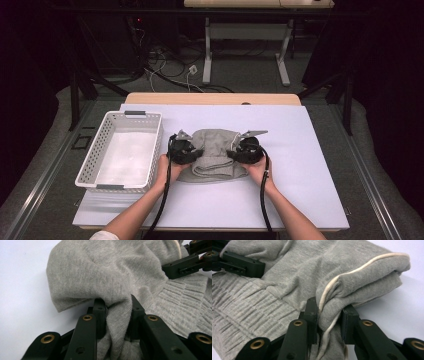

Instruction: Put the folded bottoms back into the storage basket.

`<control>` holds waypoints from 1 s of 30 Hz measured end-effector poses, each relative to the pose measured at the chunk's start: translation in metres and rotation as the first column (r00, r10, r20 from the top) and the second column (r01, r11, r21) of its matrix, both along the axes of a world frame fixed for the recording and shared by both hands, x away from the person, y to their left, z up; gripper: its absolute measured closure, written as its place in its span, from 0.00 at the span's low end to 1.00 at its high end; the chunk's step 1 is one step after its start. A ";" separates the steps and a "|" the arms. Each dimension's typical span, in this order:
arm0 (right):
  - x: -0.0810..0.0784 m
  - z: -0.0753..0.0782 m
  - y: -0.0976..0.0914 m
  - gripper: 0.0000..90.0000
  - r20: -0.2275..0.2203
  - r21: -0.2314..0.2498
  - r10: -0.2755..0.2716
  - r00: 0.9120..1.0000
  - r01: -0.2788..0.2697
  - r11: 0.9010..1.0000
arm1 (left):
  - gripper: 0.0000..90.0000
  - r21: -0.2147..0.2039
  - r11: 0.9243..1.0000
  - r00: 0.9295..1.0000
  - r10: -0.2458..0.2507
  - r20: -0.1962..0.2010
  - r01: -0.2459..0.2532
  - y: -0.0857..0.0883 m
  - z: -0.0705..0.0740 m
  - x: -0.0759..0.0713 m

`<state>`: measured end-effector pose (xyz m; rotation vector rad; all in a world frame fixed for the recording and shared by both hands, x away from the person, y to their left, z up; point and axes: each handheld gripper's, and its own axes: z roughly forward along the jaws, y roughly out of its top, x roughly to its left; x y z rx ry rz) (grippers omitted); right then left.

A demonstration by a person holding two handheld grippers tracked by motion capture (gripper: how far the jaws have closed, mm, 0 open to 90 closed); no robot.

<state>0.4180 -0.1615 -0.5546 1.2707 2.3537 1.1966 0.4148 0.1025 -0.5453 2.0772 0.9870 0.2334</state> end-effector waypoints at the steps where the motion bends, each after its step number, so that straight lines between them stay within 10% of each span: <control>1: -0.001 0.001 0.000 0.79 0.004 0.001 0.001 1.000 -0.001 1.000 | 0.83 0.006 1.000 1.000 -0.005 0.006 0.005 0.000 0.001 0.000; 30: -0.004 0.007 0.002 0.80 0.030 -0.013 0.006 1.000 -0.006 1.000 | 0.84 -0.018 1.000 0.999 -0.010 0.034 0.010 0.002 0.007 -0.005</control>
